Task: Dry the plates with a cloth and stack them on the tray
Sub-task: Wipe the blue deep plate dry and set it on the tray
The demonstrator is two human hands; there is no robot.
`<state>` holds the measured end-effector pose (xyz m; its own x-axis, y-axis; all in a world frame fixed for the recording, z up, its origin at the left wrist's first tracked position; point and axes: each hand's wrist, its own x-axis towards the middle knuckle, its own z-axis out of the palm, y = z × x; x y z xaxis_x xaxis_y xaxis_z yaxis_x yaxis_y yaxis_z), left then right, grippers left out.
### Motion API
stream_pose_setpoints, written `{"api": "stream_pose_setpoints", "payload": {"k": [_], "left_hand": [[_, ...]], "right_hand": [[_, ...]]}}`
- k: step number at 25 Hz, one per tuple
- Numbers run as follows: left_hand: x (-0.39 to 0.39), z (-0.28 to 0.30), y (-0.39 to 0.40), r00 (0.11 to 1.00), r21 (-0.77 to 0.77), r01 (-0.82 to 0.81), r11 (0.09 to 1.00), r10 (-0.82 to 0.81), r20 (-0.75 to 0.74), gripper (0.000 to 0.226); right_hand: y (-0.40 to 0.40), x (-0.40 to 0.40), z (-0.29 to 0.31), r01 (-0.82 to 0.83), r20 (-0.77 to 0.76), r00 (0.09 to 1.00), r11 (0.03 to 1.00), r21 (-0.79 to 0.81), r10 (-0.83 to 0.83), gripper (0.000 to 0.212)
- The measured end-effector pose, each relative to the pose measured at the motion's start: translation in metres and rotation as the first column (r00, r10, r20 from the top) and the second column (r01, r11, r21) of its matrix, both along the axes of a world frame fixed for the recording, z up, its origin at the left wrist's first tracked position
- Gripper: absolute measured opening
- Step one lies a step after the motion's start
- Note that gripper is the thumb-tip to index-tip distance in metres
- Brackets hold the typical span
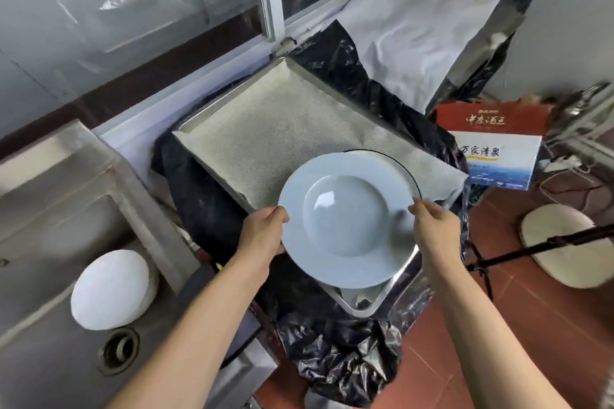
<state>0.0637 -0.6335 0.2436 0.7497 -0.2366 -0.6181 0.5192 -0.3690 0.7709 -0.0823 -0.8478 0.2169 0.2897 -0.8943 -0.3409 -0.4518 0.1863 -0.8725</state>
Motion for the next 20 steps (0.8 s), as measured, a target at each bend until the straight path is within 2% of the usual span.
{"api": "stream_pose_setpoints", "payload": {"k": [2,5,9,13,16,20], "left_hand": [[0.002,-0.009,-0.023,1.000,0.001,0.006,1.000,-0.006,-0.030,0.013],[0.007,-0.021,-0.053,0.997,0.020,-0.024,0.999,0.026,-0.071,0.013],[0.011,-0.034,-0.077,0.997,0.058,-0.038,0.998,0.042,-0.060,0.012],[0.011,-0.035,-0.088,0.998,0.081,-0.026,0.996,0.030,-0.049,0.008],[0.011,-0.037,-0.089,0.999,0.090,0.013,0.996,-0.010,-0.041,0.024],[0.013,-0.040,-0.089,0.999,0.086,0.040,0.995,-0.039,-0.020,0.028]], "right_hand": [[-0.019,0.003,-0.007,0.016,-0.015,1.000,1.000,0.022,-0.016,0.029],[-0.043,0.009,-0.016,0.012,-0.045,0.999,1.000,0.015,-0.012,0.018],[-0.061,0.016,-0.027,0.001,-0.086,0.996,1.000,-0.012,-0.002,0.017],[-0.071,0.019,-0.040,-0.061,-0.101,0.993,0.998,-0.034,0.058,0.025],[-0.073,0.020,-0.043,-0.104,-0.112,0.989,0.994,-0.034,0.099,0.026],[-0.074,0.023,-0.044,-0.129,-0.140,0.983,0.990,-0.059,0.119,0.025]]}}
